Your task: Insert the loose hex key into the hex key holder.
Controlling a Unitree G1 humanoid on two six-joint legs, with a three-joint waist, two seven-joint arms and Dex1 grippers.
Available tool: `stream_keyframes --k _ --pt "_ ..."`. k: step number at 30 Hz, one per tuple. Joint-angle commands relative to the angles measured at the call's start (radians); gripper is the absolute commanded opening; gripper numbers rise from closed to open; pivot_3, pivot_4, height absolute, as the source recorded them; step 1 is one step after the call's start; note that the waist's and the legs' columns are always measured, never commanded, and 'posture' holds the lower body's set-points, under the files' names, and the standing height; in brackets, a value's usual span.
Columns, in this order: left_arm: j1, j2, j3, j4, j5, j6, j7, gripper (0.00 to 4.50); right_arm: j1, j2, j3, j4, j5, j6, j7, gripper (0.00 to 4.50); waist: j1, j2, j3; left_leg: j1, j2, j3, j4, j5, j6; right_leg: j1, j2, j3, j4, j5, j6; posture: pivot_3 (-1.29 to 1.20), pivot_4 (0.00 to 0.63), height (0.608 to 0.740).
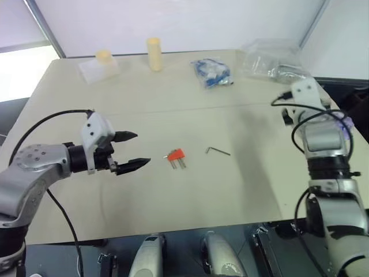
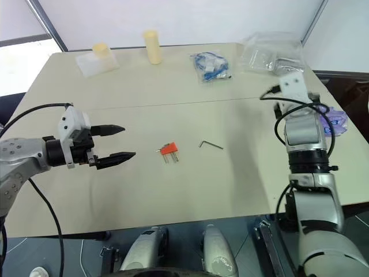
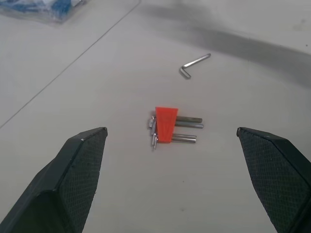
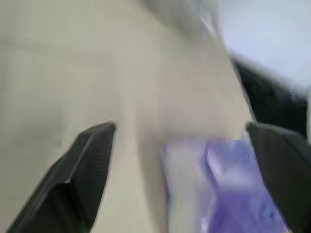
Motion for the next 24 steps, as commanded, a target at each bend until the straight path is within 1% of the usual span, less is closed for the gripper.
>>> stream_keyframes --k 1,2,4,6,8,10,11,13,17,21,24 --pt "-0.017 0.010 0.042 -0.010 -0.033 0.009 -0.009 4.50 0.031 -0.045 0.112 -0.318 0.136 -0.044 0.287 4.46 0.000 0.000 0.000 0.000 0.001 -0.002 0.000 0.000 0.000 0.000 0.001 -0.001 0.000 0.000 0.000 0.00 0.150 0.740" --pt "-0.022 0.010 0.040 -0.003 -0.033 0.009 -0.012 4.50 0.042 -0.050 0.127 -0.359 0.159 -0.076 0.333 4.46 0.002 -0.001 0.000 0.000 0.001 -0.003 0.000 0.000 0.000 0.001 0.001 -0.001 0.000 0.000 0.000 0.00 0.150 0.740" --pt "-0.033 0.011 0.036 0.009 -0.031 0.007 -0.017 4.50 0.052 -0.051 0.150 -0.380 0.195 -0.096 0.401 4.46 0.010 -0.001 0.000 0.000 0.001 -0.004 0.001 0.000 0.000 0.002 0.001 -0.002 0.000 0.000 0.000 0.00 0.150 0.740" --pt "-0.045 0.009 0.036 0.017 -0.036 0.011 -0.022 4.50 0.055 -0.056 0.181 -0.359 0.201 -0.152 0.456 4.46 0.017 -0.002 0.000 0.000 -0.001 -0.004 0.002 0.000 0.000 0.003 -0.001 -0.003 0.000 0.000 0.000 0.00 0.150 0.740" --pt "-0.053 0.013 0.042 0.019 -0.046 0.017 -0.030 4.50 0.065 -0.052 0.193 -0.336 0.272 -0.232 0.586 4.46 0.020 -0.003 0.001 0.000 -0.002 -0.004 0.004 0.000 0.000 0.004 -0.003 -0.003 -0.001 0.000 0.000 0.00 0.150 0.740" --pt "-0.053 0.022 0.050 0.017 -0.052 0.023 -0.037 4.50 0.068 -0.041 0.193 -0.300 0.317 -0.313 0.680 4.46 0.019 -0.003 0.001 0.000 -0.002 -0.004 0.005 0.000 0.000 0.005 -0.003 -0.003 -0.002 0.000 0.000 0.00 0.150 0.740" --pt "-0.051 0.029 0.054 0.016 -0.054 0.027 -0.042 4.50 0.062 -0.038 0.207 -0.258 0.298 -0.385 0.699 4.46 0.017 -0.003 0.001 0.000 -0.002 -0.004 0.005 0.000 0.000 0.005 -0.003 -0.003 -0.002 0.000 0.000 0.00 0.150 0.740" --pt "-0.027 0.056 0.078 0.002 -0.058 0.035 -0.059 4.50 0.023 -0.016 0.258 -0.100 0.244 -0.554 0.758 4.46 0.011 -0.003 0.001 0.000 -0.001 -0.004 0.004 0.000 0.000 0.004 -0.003 -0.003 -0.002 0.000 0.000 0.00 0.150 0.740" --pt "0.028 0.097 0.116 -0.031 -0.074 0.056 -0.080 4.50 -0.081 0.042 0.346 0.204 0.137 -0.736 0.813 4.46 0.003 -0.003 0.001 0.001 0.000 -0.003 0.002 0.000 0.000 0.003 -0.002 -0.003 0.000 0.000 0.000 0.00 0.150 0.740" --pt "0.097 0.131 0.155 -0.069 -0.078 0.064 -0.096 4.50 -0.174 0.137 0.369 0.476 0.083 -0.897 0.832 4.46 0.002 -0.003 0.001 0.001 0.000 -0.003 0.000 0.000 0.000 0.001 -0.001 -0.002 0.000 0.000 -0.001 0.00 0.150 0.740" --pt "0.118 0.137 0.173 -0.074 -0.075 0.061 -0.095 4.50 -0.232 0.197 0.367 0.633 0.056 -0.986 0.841 4.46 0.006 -0.003 0.001 0.001 0.000 -0.003 0.001 0.000 0.000 0.002 -0.002 -0.003 0.000 0.000 -0.001 0.00 0.150 0.740"
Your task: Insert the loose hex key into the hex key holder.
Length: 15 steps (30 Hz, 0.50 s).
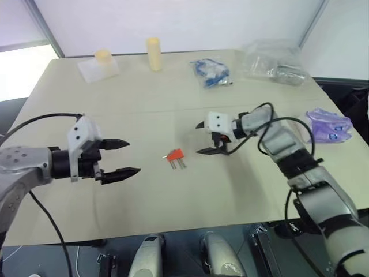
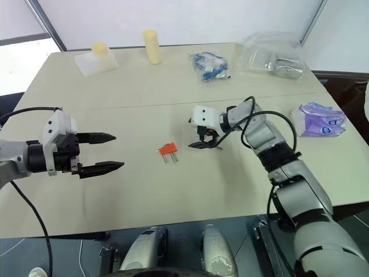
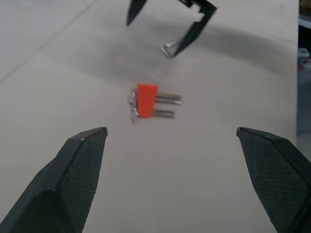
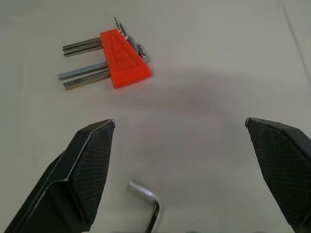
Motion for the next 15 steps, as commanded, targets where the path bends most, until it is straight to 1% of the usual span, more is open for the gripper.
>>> stream_keyframes --k 1,6,15 --pt "0.007 0.020 0.052 -0.029 -0.006 -0.006 -0.002 4.50 -0.076 0.050 -0.016 0.137 -0.026 -0.105 0.014 4.46 0.003 0.000 0.000 0.000 0.000 0.000 0.000 0.000 0.000 0.000 0.000 0.000 0.000 0.000 0.000 0.00 0.150 0.740" --pt "0.011 0.019 0.060 -0.040 -0.012 0.000 0.011 4.50 -0.122 0.096 -0.007 0.280 -0.073 -0.201 0.045 4.46 0.005 0.000 0.000 0.000 -0.001 -0.001 0.001 0.000 0.000 0.001 -0.001 -0.001 0.000 0.000 0.000 0.00 0.150 0.740" --pt "-0.004 0.019 0.050 -0.043 -0.018 0.003 0.029 4.50 -0.139 0.142 -0.011 0.394 -0.141 -0.296 0.054 4.46 -0.001 0.000 0.000 0.000 0.000 -0.001 0.000 0.000 -0.001 0.001 0.000 -0.001 0.000 0.000 0.000 0.00 0.150 0.740"
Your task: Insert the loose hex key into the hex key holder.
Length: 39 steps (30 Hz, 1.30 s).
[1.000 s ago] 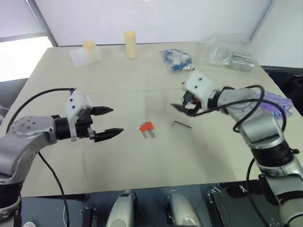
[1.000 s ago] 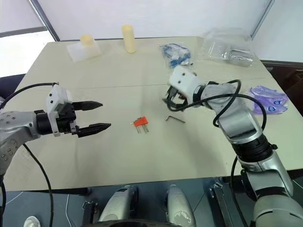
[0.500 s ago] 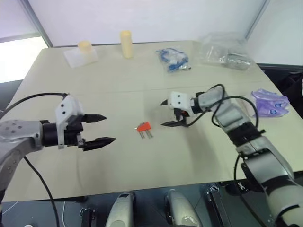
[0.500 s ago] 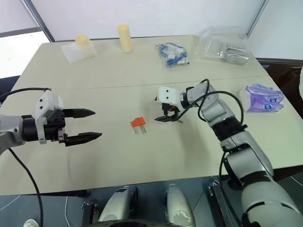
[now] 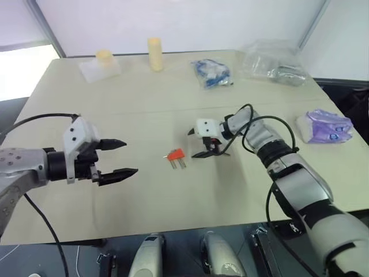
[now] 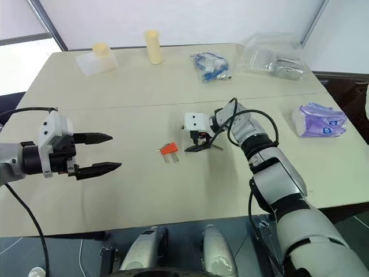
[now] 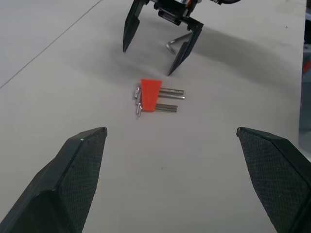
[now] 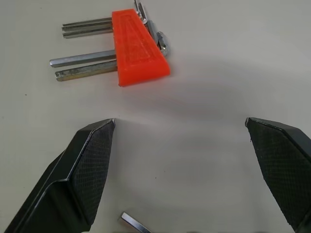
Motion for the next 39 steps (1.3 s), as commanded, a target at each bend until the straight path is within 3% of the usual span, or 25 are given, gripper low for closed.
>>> stream_keyframes --k 1,37,39 --pt "-0.011 0.011 0.024 -0.023 -0.009 0.000 0.006 4.50 -0.018 0.022 -0.014 0.021 -0.014 -0.025 0.000 4.46 0.000 0.000 0.000 0.000 0.000 0.000 0.000 0.000 0.000 0.000 0.000 0.000 0.000 0.000 0.000 0.00 0.150 0.740" --pt "0.026 0.004 0.048 -0.062 -0.019 0.014 0.048 4.50 0.053 0.162 -0.074 0.088 -0.035 0.055 0.019 4.46 -0.023 0.000 -0.001 0.001 0.000 0.000 -0.001 0.000 0.000 0.001 0.000 0.000 0.000 0.000 0.000 0.00 0.150 0.740" --pt "0.026 0.005 0.047 -0.061 -0.018 0.012 0.050 4.50 0.060 0.161 -0.072 0.084 -0.039 0.051 0.020 3.92 -0.023 0.000 -0.001 0.002 0.000 0.000 -0.001 0.000 0.000 0.001 0.000 0.000 0.000 0.000 0.000 0.00 0.150 0.740"
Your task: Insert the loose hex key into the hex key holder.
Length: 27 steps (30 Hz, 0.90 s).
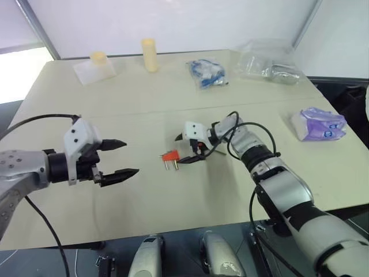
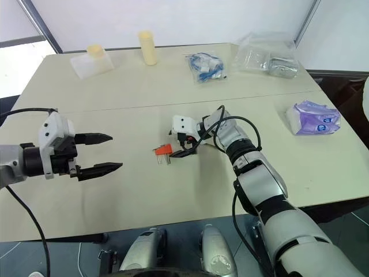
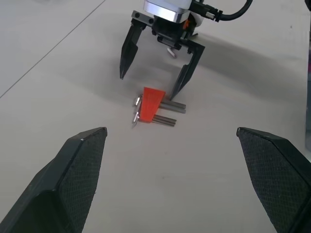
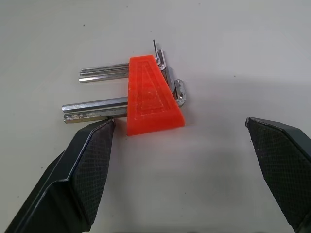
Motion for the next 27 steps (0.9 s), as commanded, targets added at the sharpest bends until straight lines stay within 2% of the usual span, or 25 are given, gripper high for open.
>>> stream_keyframes --k 1,6,12,19,21,27 --pt "-0.001 0.006 0.033 -0.017 -0.003 -0.009 0.002 4.50 0.041 0.010 0.031 0.002 -0.031 -0.004 0.007 3.57 0.000 0.000 0.000 0.000 0.000 0.000 0.000 0.000 0.000 0.000 0.000 0.000 0.000 0.000 0.000 0.00 0.150 0.740" --pt "-0.007 0.006 0.030 -0.015 -0.001 -0.011 0.007 4.50 0.059 0.021 0.033 -0.011 -0.034 -0.006 0.005 1.09 -0.001 0.000 0.000 0.005 0.001 0.000 0.000 0.000 0.000 0.005 0.000 0.000 0.000 0.000 0.000 0.00 0.150 0.740" --pt "0.000 0.002 0.032 -0.019 -0.001 -0.010 0.015 4.50 0.071 0.012 0.034 -0.033 -0.041 -0.019 -0.015 1.02 -0.001 0.000 0.000 0.009 0.001 0.000 -0.001 0.000 0.000 0.008 0.001 0.001 0.000 0.000 -0.001 0.00 0.150 0.740" --pt "-0.029 -0.011 -0.003 0.009 0.005 -0.026 0.015 4.50 0.118 -0.119 0.034 -0.270 -0.143 -0.207 -0.271 1.02 0.007 0.000 0.000 0.008 0.000 0.000 0.000 0.000 0.000 0.008 0.000 0.001 0.000 0.000 -0.001 0.00 0.150 0.740" --pt "-0.048 -0.019 -0.028 0.035 0.015 -0.040 0.003 4.50 0.139 -0.148 0.016 -0.362 -0.159 -0.211 -0.342 1.02 0.017 0.000 0.000 0.007 -0.001 0.000 0.000 0.000 0.000 0.007 -0.001 0.001 0.000 0.000 -0.001 0.00 0.150 0.740" --pt "-0.193 -0.091 -0.121 0.190 0.034 -0.084 -0.030 4.50 0.209 -0.237 -0.022 -0.650 -0.245 -0.335 -0.564 1.02 0.028 0.000 0.000 -0.003 -0.001 0.000 0.000 0.001 -0.001 -0.002 -0.001 0.000 0.000 0.000 0.000 0.00 0.150 0.740"
